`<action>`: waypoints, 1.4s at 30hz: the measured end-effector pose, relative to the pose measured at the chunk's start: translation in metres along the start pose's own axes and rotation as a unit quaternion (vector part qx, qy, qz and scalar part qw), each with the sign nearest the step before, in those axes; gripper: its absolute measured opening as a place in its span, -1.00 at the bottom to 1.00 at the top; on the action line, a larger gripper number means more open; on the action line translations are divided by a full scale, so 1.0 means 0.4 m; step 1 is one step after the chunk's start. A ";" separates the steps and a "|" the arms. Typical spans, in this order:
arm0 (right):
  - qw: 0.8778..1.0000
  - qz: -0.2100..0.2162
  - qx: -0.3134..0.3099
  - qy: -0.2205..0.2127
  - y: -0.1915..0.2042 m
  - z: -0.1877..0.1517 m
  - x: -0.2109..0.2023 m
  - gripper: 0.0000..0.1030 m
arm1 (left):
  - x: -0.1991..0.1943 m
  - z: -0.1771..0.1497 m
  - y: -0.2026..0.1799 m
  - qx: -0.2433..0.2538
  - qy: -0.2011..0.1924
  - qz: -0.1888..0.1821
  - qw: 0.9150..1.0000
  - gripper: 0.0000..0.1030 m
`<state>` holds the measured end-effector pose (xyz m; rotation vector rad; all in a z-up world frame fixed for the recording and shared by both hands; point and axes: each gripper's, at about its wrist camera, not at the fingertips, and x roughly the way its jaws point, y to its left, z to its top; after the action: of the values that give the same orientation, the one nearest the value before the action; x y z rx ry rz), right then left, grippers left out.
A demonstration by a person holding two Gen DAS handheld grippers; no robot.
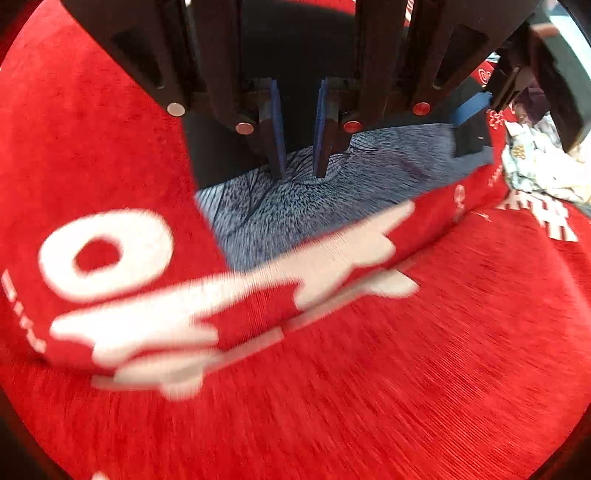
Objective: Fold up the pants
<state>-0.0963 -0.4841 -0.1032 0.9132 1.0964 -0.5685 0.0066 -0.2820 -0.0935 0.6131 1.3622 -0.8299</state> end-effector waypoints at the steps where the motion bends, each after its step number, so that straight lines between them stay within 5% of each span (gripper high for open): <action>1: 1.000 0.008 0.001 0.002 0.006 -0.010 0.004 -0.67 | 0.008 -0.012 0.023 -0.018 -0.001 -0.022 1.000 0.58; 7: 0.996 0.020 -0.072 0.050 0.115 -0.087 0.008 -0.66 | -0.067 -0.062 0.089 -0.014 -0.025 -0.039 0.999 0.58; 12: 0.991 0.044 -0.121 0.021 0.255 -0.086 0.018 -0.08 | -0.155 -0.118 0.160 -0.010 -0.064 -0.003 0.998 0.58; 15: 0.986 0.006 -0.161 0.032 0.344 -0.097 0.057 0.04 | -0.166 -0.153 0.214 -0.021 -0.058 0.019 0.998 0.58; 18: 0.967 -0.093 -0.233 0.045 0.426 -0.145 0.102 0.04 | -0.167 -0.186 0.281 -0.042 -0.051 0.024 0.998 0.58; 19: 0.961 -0.120 -0.245 0.049 0.438 -0.155 0.117 0.00 | -0.165 -0.196 0.290 -0.047 -0.049 0.024 0.997 0.58; 21: 0.958 -0.147 -0.243 0.047 0.437 -0.162 0.134 -0.78 | -0.172 -0.218 0.324 -0.062 -0.047 0.025 0.997 0.58; 24: 0.972 -0.126 -0.190 0.057 0.412 -0.166 0.150 -0.85 | -0.182 -0.243 0.354 -0.077 -0.053 0.024 0.995 0.58; 28: 0.965 -0.148 -0.208 0.055 0.431 -0.190 0.158 -0.83 | -0.167 -0.254 0.367 -0.094 -0.040 0.026 0.994 0.58; 33: 0.967 -0.117 -0.221 0.056 0.449 -0.210 0.090 -0.62 | -0.199 -0.275 0.388 -0.100 -0.042 0.023 0.994 0.58; 35: 0.966 -0.122 -0.223 0.043 0.445 -0.222 0.054 -0.11 | -0.208 -0.288 0.405 -0.103 -0.035 0.031 0.994 0.58; 38: 0.975 -0.105 -0.189 0.058 0.422 -0.243 0.061 0.00 | -0.219 -0.313 0.437 -0.114 -0.032 0.035 0.992 0.58; 40: 0.978 -0.090 -0.167 0.091 0.418 -0.266 0.107 0.03 | -0.233 -0.333 0.463 -0.129 -0.038 0.025 0.991 0.91; 42: 0.976 -0.092 -0.175 0.096 0.427 -0.289 0.127 0.21 | -0.245 -0.350 0.482 -0.142 -0.043 0.024 0.989 0.98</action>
<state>-0.0019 -0.2939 -0.1116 0.5693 1.4142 -0.4231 0.0783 -0.0427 -0.0313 0.3823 1.3504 -0.6016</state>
